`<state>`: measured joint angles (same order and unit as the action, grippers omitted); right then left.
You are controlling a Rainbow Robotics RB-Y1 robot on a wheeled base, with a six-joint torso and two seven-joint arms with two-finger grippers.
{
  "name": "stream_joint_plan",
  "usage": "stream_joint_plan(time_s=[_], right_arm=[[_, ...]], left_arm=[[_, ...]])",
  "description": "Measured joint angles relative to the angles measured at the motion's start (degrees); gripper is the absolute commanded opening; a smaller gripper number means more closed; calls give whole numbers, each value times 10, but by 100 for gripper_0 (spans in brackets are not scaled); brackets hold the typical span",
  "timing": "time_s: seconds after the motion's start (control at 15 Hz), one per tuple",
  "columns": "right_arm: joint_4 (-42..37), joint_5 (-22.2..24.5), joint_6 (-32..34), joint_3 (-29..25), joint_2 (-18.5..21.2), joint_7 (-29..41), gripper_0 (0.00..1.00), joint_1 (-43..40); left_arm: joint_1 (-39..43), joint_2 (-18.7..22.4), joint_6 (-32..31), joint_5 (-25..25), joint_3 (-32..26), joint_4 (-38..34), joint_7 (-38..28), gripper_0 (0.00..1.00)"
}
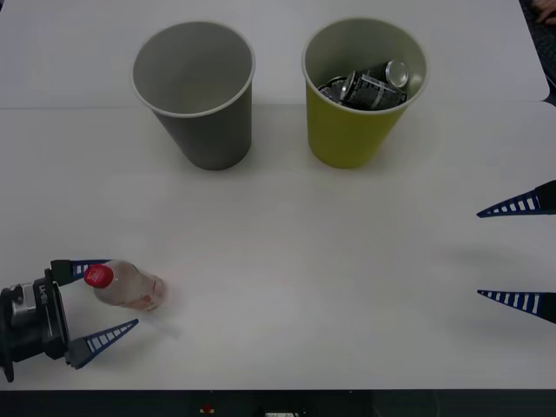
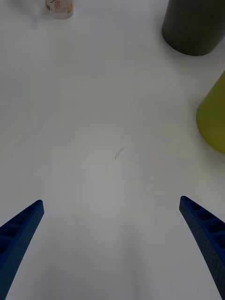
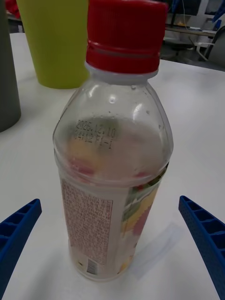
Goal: Put the can into the green bin and the plastic bottle into the gray bin
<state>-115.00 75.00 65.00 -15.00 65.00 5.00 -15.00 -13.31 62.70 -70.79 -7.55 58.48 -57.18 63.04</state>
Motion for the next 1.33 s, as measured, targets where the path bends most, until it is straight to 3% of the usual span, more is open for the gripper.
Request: stream_joint_plan(time_s=[0.53,0.6,0.67,1.33], right_arm=[[0,0,0,0,0,0,100,0],[0,0,0,0,0,0,100,0],[0,0,0,0,0,0,100,0],[0,0,0,0,0,0,100,0]], left_arm=[[-20,-30,25,-10,16,-3,7,100],[-20,-30,26,-11,16,-4,6,29],[-20,-30,26,-10,16,-4,6,0],[-20,-30,26,-9,13,-7,0,0]])
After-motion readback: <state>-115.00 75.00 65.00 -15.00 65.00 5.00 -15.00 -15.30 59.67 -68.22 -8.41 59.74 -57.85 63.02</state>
